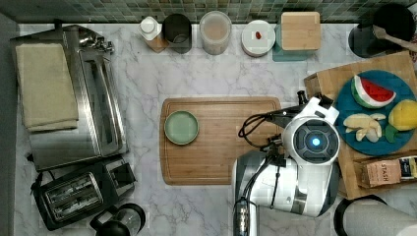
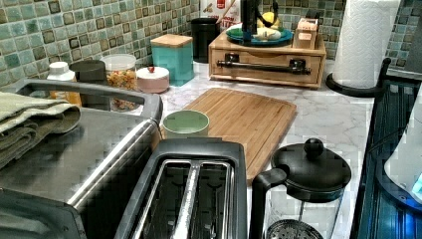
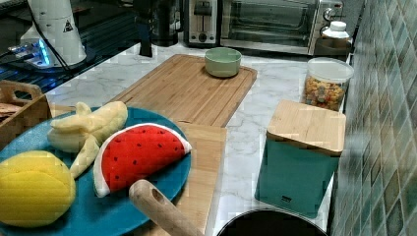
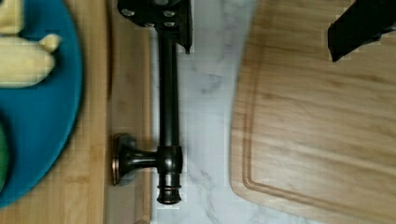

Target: Open the drawer.

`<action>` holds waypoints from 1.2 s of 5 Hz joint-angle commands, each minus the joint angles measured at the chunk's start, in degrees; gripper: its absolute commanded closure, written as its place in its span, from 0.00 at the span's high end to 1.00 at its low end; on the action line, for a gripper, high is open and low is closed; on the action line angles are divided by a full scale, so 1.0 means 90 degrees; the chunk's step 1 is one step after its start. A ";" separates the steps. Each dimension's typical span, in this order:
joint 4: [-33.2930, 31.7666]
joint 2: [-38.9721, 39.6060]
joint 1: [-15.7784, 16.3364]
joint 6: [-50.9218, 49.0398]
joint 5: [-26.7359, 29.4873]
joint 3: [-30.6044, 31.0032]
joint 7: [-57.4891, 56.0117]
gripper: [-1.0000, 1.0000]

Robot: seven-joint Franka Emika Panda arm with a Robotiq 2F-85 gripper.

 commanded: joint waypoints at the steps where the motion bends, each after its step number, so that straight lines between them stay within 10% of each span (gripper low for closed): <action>1: -0.0259 0.0105 -0.0308 0.0976 -0.0555 -0.0287 -0.0870 1.00; 6: 0.0024 0.1057 -0.0605 0.1611 -0.0179 -0.0627 -0.1070 1.00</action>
